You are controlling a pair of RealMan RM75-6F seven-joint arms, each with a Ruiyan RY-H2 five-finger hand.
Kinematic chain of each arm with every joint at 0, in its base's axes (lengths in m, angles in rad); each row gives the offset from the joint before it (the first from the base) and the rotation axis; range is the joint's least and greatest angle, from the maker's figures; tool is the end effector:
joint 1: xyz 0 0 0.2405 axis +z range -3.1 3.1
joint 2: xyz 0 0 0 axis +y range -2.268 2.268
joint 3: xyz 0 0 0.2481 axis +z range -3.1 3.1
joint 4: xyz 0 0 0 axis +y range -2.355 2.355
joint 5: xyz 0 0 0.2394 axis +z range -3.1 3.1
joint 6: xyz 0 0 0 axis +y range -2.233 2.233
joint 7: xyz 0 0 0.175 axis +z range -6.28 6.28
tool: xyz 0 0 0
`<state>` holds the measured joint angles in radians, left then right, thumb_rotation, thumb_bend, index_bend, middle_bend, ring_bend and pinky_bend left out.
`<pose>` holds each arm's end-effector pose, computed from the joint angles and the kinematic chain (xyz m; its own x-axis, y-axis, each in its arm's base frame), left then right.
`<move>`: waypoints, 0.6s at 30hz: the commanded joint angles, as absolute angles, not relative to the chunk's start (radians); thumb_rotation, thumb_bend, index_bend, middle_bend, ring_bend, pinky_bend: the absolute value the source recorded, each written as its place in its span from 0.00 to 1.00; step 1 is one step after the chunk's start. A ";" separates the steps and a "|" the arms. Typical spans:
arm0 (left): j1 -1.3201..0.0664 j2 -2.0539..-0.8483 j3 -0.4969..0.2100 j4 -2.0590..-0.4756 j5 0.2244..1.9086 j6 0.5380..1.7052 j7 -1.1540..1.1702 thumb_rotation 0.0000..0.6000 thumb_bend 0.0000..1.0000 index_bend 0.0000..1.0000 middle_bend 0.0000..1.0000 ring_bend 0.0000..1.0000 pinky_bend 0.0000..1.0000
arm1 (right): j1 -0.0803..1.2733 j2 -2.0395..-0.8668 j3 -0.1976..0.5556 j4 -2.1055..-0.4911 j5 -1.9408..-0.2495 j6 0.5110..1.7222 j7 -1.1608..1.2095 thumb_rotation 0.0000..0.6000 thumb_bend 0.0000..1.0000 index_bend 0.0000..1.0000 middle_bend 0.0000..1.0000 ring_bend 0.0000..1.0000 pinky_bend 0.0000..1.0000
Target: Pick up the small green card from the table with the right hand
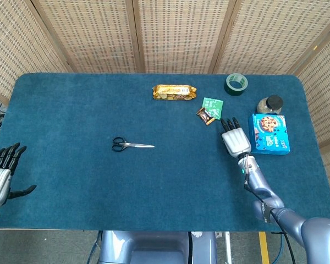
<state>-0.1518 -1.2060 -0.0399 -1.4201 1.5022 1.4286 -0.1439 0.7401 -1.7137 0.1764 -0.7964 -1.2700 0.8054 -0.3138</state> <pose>-0.3379 0.2369 0.1116 0.3613 0.0362 0.9317 0.9317 -0.0532 -0.3592 -0.2560 -0.4495 -0.0394 0.7745 -0.1538 0.6136 -0.6301 -0.2727 0.7270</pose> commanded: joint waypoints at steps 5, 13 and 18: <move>-0.152 -1.205 -0.040 -1.420 1.502 1.428 -0.145 1.00 0.00 0.00 0.00 0.00 0.00 | 0.742 -1.718 0.171 -0.782 -1.263 0.791 -0.312 1.00 0.62 0.60 0.00 0.00 0.02; -0.153 -1.206 -0.039 -1.419 1.502 1.426 -0.145 1.00 0.00 0.00 0.00 0.00 0.00 | 0.742 -1.728 0.166 -0.756 -1.264 0.789 -0.299 1.00 0.62 0.63 0.00 0.00 0.02; -0.153 -1.207 -0.039 -1.419 1.501 1.424 -0.143 1.00 0.00 0.00 0.00 0.00 0.00 | 0.744 -1.734 0.162 -0.738 -1.277 0.803 -0.286 1.00 0.62 0.65 0.03 0.00 0.02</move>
<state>-0.1535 -1.2073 -0.0391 -1.4188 1.5010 1.4243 -0.1429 0.7426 -1.7321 0.1636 -0.7433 -1.2709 0.7967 -0.2896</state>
